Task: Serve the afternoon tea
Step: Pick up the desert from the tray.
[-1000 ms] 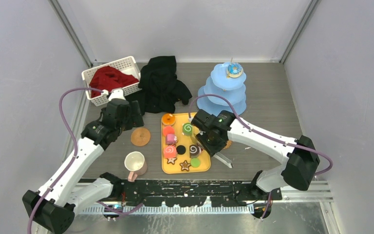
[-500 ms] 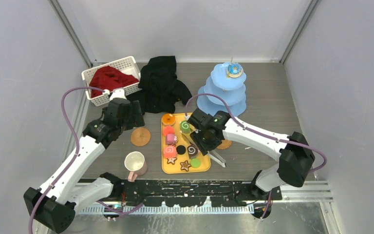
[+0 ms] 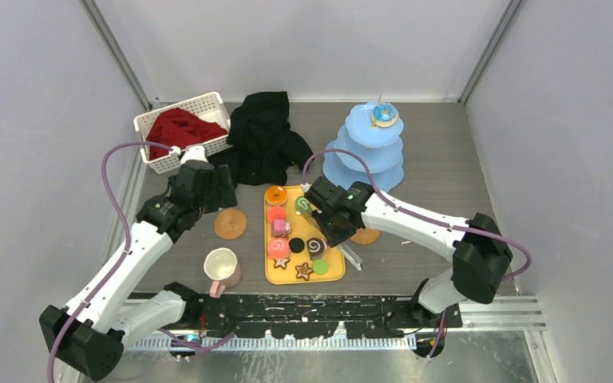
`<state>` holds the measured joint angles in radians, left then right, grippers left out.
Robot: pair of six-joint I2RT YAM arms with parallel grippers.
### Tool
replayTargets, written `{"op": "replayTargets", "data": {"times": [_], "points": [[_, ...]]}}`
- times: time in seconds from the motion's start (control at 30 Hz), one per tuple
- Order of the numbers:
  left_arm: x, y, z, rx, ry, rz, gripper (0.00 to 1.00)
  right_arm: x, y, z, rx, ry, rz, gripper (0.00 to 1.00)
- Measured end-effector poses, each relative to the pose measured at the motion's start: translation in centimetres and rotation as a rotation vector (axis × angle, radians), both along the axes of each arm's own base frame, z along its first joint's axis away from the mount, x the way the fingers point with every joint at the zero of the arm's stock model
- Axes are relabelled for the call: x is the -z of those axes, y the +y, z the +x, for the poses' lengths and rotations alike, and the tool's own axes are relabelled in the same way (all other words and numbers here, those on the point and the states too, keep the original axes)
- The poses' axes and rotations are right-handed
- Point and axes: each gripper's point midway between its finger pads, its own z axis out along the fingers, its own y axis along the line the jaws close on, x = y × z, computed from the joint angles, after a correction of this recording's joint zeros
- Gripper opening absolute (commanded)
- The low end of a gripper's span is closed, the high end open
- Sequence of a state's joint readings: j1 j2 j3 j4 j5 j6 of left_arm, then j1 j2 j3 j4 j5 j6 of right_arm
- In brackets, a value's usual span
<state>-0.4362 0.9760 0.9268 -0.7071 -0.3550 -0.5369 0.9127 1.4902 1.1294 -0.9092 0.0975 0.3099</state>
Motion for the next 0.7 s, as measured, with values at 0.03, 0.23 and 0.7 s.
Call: {"op": "replayTargets", "data": {"times": [0.03,0.23,0.7], "points": [[0.0,0.0,0.0,0.000,0.000,0.000,0.98,0.0,0.0,0.1,0.004,-0.002,0.000,0.15],[0.0,0.0,0.0,0.002,0.000,0.003,0.98,-0.2,-0.2,0.1,0.007,-0.006,-0.010,0.01],[-0.3,0.1,0.1,0.015,-0.008,0.015,0.98,-12.4,-1.9,3.8,0.061,-0.254,0.176,0.01]]}}
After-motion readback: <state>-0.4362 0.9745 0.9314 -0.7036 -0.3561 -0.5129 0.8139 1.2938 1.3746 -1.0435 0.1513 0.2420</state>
